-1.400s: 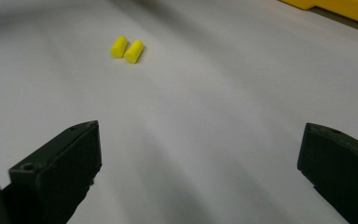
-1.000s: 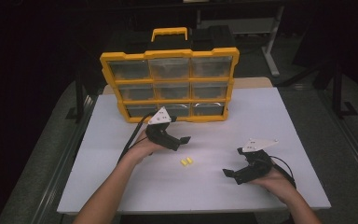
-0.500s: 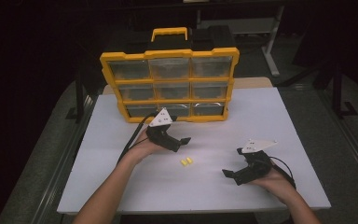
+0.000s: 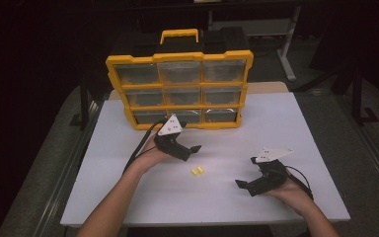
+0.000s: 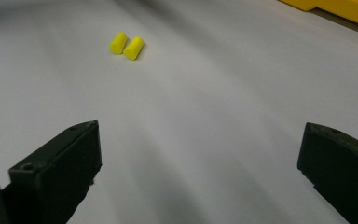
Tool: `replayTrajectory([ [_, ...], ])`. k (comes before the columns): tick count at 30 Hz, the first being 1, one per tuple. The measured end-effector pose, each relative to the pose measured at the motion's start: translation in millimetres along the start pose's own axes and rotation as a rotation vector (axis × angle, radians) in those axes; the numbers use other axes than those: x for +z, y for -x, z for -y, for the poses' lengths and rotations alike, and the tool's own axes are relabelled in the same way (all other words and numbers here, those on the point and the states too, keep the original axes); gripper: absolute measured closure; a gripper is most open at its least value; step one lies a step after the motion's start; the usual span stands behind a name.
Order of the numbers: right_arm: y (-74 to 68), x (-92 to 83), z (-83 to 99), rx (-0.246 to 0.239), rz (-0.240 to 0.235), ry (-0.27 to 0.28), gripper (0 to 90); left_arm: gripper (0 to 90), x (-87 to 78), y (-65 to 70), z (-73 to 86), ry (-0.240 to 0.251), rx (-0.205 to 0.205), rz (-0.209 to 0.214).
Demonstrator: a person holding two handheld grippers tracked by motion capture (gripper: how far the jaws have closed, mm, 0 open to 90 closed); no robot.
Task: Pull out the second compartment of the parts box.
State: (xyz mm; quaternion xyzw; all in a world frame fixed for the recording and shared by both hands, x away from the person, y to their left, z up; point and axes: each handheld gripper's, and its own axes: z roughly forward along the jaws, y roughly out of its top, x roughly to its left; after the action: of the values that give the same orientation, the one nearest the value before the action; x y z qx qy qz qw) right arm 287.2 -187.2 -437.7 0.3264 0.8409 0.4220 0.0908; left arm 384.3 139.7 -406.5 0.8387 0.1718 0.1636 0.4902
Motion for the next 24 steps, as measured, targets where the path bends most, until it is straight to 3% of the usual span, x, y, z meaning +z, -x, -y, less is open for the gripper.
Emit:
replayTrajectory([
  [24, -0.7, -0.1, 0.1, -0.005, -0.005, -0.003, 0.0, 0.0, -1.0, 3.6, 0.0, -0.012, 0.111, -0.044],
])
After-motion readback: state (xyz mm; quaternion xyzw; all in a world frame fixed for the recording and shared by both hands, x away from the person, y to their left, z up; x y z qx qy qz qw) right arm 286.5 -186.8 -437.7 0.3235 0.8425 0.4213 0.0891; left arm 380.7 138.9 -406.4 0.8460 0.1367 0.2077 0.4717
